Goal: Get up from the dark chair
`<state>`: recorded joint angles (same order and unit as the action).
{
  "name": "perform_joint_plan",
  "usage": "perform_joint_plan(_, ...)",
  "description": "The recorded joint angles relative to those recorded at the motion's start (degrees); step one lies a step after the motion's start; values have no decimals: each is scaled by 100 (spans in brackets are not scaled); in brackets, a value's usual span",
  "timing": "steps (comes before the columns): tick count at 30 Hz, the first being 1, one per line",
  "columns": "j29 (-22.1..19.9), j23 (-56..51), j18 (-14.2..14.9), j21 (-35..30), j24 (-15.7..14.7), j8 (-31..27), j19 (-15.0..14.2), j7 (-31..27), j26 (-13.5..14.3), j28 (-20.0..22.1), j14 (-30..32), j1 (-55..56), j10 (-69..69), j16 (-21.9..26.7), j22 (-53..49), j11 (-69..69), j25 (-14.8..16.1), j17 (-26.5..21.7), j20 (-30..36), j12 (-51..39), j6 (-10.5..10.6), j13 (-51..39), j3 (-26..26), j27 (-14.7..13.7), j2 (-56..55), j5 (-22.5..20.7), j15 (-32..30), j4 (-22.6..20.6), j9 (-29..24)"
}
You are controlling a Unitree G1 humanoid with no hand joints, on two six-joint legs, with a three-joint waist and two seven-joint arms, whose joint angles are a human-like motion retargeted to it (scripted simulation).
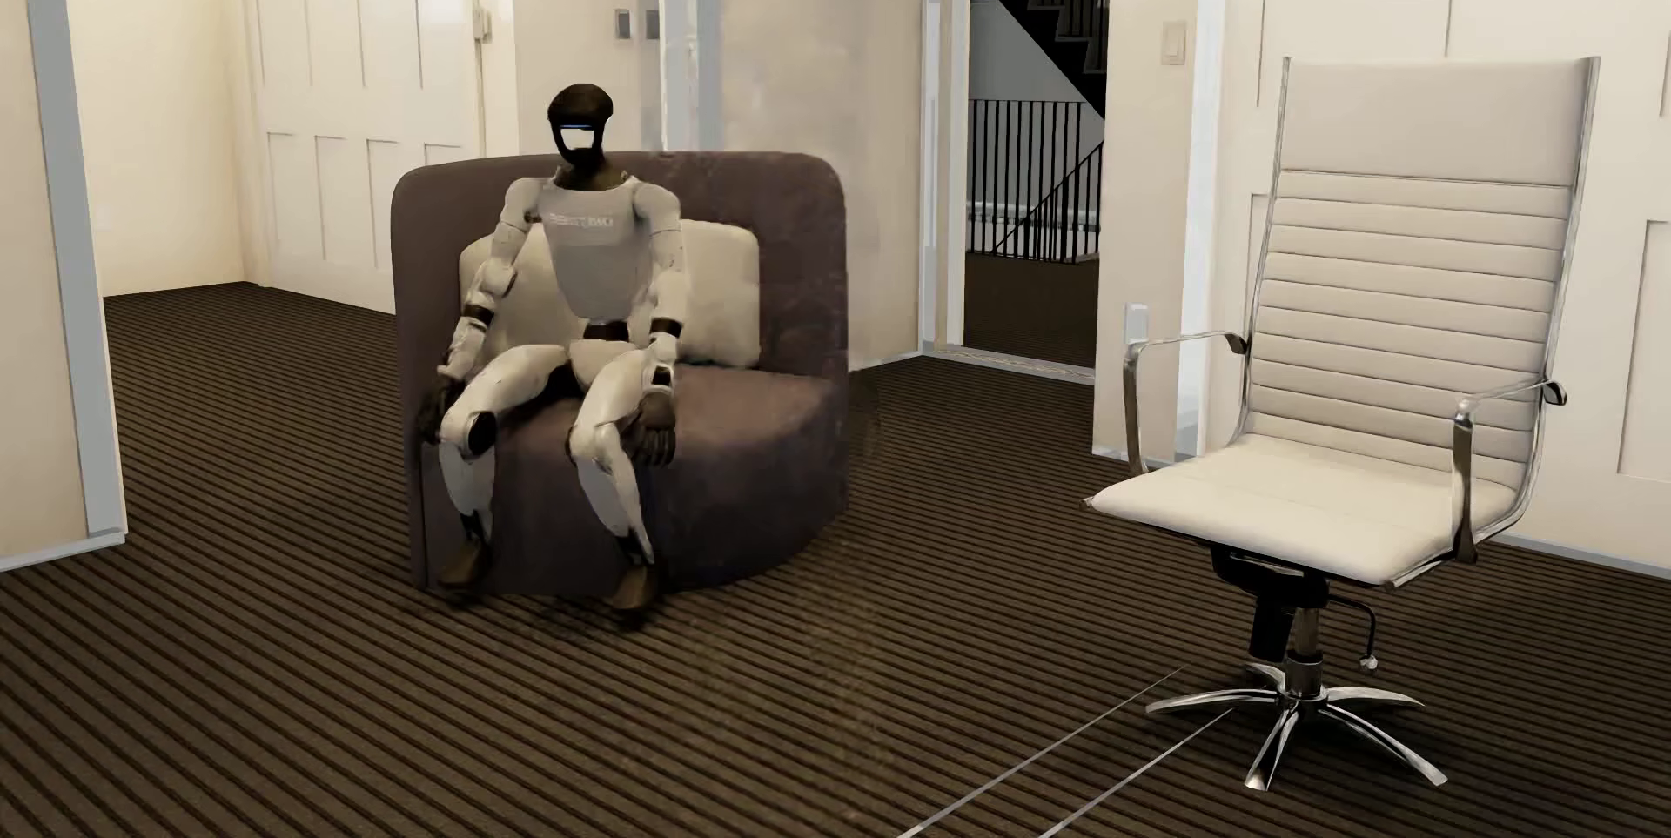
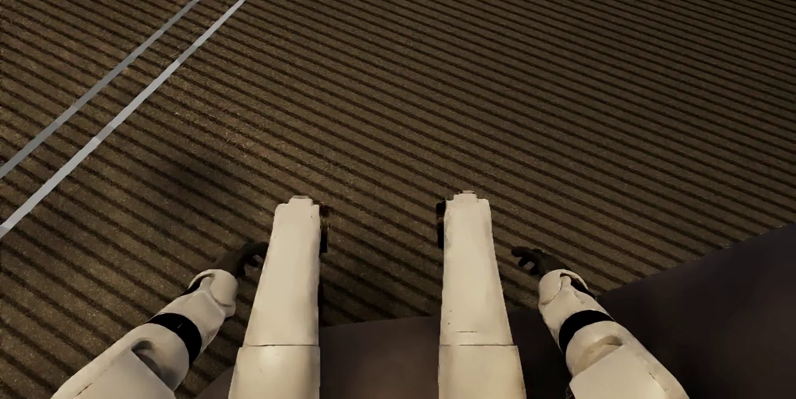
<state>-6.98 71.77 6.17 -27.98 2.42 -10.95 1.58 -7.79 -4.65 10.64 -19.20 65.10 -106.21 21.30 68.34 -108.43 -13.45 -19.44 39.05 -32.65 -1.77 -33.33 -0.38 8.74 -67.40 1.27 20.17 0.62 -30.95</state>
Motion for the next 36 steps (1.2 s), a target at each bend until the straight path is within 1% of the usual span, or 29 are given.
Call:
perform_joint_plan(3, 78, 124, -2, 26, -1, -9, 5, 3, -77, -128, 3, -2, -10, 11, 136, -7, 25, 4, -53, 32, 14, 27, 1, 55, 4, -13, 6, -13, 8)
perform_joint_plan(11, -30, 118, 9, -38, -28, -6, 18, 0, -58, -32, 3, 33, 2, 61, 210, 5, 10, -27, -44, -68, -6, -44, -1, 15, -36, -34, 2, -14, -40)
perform_joint_plan(12, 8, 107, 17, -36, -46, -11, 18, -5, -63, -81, -2, 63, 0, 53, 192, 5, 4, -25, -65, -83, 1, -66, 0, 26, -65, -42, 6, -15, -47)
perform_joint_plan(18, -119, 129, 144, 25, -111, -40, -2, -35, -29, 21, -28, 320, -6, 50, 273, -10, 69, -49, -55, -417, -23, -318, 29, -54, -325, -70, 28, -12, -307)
perform_joint_plan(19, -138, 124, 170, 22, -10, -49, -23, -49, -6, 34, -49, 405, -13, 96, 152, -15, 88, -63, -36, -416, -20, -376, 28, -81, -408, -71, 36, -3, -358)
perform_joint_plan(24, -173, 156, 374, -16, -17, -107, -90, -112, 54, 39, -276, 922, 13, 162, 151, 31, 108, -143, -66, -899, -40, -836, 27, -142, -946, -96, 148, 32, -646)
perform_joint_plan(26, -253, 119, 385, -177, -67, -113, -78, -119, 155, 127, -488, 1031, 136, 189, 94, 146, 178, -187, -26, -978, -62, -907, 34, -195, -1076, -104, 282, 13, -686)
perform_joint_plan(27, -249, 92, 392, -306, -14, -111, -92, -112, 152, 73, -597, 1039, 241, 212, 98, 261, 221, -218, -8, -974, -78, -899, 43, -219, -1090, -114, 321, 15, -672)
perform_joint_plan(28, -301, 67, 406, -441, -101, -104, -111, -95, 183, 96, -661, 975, 413, 201, 149, 420, 260, -260, -31, -990, -98, -855, 54, -246, -1048, -106, 348, 16, -639)
perform_joint_plan(29, -341, 87, 393, -527, -79, -80, -100, -66, 203, 140, -688, 839, 655, 193, 168, 641, 250, -275, -63, -926, -115, -811, 57, -266, -942, -102, 347, 33, -588)
perform_joint_plan(31, -396, 10, 383, -531, -97, 11, -69, 17, 190, 177, -677, 422, 1228, 195, 174, 1206, 214, -263, -130, -667, -99, -558, 43, -265, -520, -74, 322, 67, -420)
perform_joint_plan(32, -469, -40, 332, -460, -79, 61, -38, 74, 204, 204, -670, 153, 1565, 198, 172, 1533, 273, -251, -157, -518, -79, -376, 38, -321, -235, -63, 327, 50, -307)
perform_joint_plan(34, -421, -88, 233, -318, -8, 194, 30, 197, 207, 174, -587, -453, 2325, 205, 151, 2292, 167, -249, -259, -186, -55, 82, 46, -324, 421, -28, 286, 31, -48)
perform_joint_plan(36, -322, -24, 234, -175, 24, 373, 63, 319, 193, 145, -475, -1220, 3284, 246, 152, 3184, 34, -229, -431, 190, -81, 587, 46, -268, 1198, 15, 252, 16, 258)
